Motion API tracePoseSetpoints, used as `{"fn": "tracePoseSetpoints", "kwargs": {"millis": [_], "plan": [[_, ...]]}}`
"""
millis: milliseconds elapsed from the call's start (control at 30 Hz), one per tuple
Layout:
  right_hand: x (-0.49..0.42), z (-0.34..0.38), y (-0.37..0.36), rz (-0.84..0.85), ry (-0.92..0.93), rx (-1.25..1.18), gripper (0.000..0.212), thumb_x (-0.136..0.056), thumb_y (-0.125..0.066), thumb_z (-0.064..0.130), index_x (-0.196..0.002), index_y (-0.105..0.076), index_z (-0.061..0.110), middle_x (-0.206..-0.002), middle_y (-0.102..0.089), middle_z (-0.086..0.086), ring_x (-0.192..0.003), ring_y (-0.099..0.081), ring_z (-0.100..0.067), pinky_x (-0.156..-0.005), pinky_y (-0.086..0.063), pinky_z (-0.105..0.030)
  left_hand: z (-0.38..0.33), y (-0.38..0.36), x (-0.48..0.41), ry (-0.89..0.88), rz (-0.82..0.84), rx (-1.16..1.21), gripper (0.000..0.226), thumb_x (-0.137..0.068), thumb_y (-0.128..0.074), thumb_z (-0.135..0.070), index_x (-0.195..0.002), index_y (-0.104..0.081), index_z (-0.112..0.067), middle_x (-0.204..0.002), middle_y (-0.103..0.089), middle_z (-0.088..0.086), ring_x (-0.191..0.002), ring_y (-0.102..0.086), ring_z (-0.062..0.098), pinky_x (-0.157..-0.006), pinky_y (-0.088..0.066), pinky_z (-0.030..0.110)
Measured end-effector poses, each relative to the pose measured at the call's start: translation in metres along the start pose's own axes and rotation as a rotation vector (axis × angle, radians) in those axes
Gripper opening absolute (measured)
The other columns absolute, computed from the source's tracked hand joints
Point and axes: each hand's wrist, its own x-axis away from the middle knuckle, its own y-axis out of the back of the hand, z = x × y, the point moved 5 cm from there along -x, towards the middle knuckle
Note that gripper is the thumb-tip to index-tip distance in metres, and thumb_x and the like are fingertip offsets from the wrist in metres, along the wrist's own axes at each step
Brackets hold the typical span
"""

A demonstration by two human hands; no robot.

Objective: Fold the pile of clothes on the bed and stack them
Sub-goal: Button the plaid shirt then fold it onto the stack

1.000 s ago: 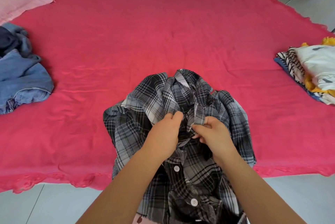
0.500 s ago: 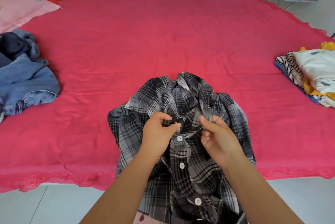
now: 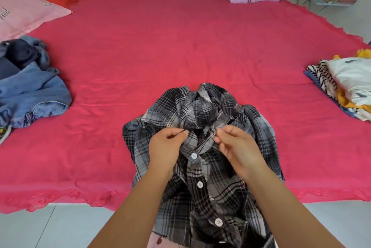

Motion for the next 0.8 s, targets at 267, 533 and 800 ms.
{"fn": "tracePoseSetpoints", "kwargs": {"millis": [267, 533, 800], "plan": [[0.018, 0.026, -0.021, -0.115, 0.425, 0.921, 0.012, -0.085, -0.065, 0.017, -0.080, -0.067, 0.028, -0.074, -0.065, 0.014, -0.069, -0.058, 0.003, -0.063, -0.039, -0.001, -0.013, -0.014, 0.017, 0.251, 0.201, 0.479, 0.005, -0.086, -0.064, -0.011, -0.086, -0.067, -0.014, -0.079, -0.073, -0.002, -0.078, -0.068, 0.009, -0.068, -0.053, 0.021], [0.030, 0.027, -0.022, -0.095, 0.380, 0.691, 0.011, -0.083, -0.067, 0.014, -0.082, -0.067, 0.025, -0.071, -0.067, 0.008, -0.068, -0.063, -0.002, -0.073, -0.051, -0.021, -0.020, -0.017, 0.028, -0.061, 0.114, 0.095, 0.010, -0.085, -0.066, -0.021, -0.082, -0.067, -0.031, -0.090, -0.067, -0.013, -0.086, -0.061, -0.002, -0.083, -0.048, 0.020], [0.035, 0.022, -0.018, -0.049, 0.204, 0.418, 0.007, -0.080, -0.071, 0.010, -0.080, -0.066, 0.015, -0.065, -0.067, 0.002, -0.064, -0.064, -0.007, -0.062, -0.046, -0.021, -0.024, -0.015, 0.038, -0.213, 0.094, -0.037, 0.014, -0.085, -0.067, -0.019, -0.098, -0.071, -0.019, -0.084, -0.064, -0.021, -0.086, -0.060, -0.005, -0.076, -0.044, 0.010]]}}
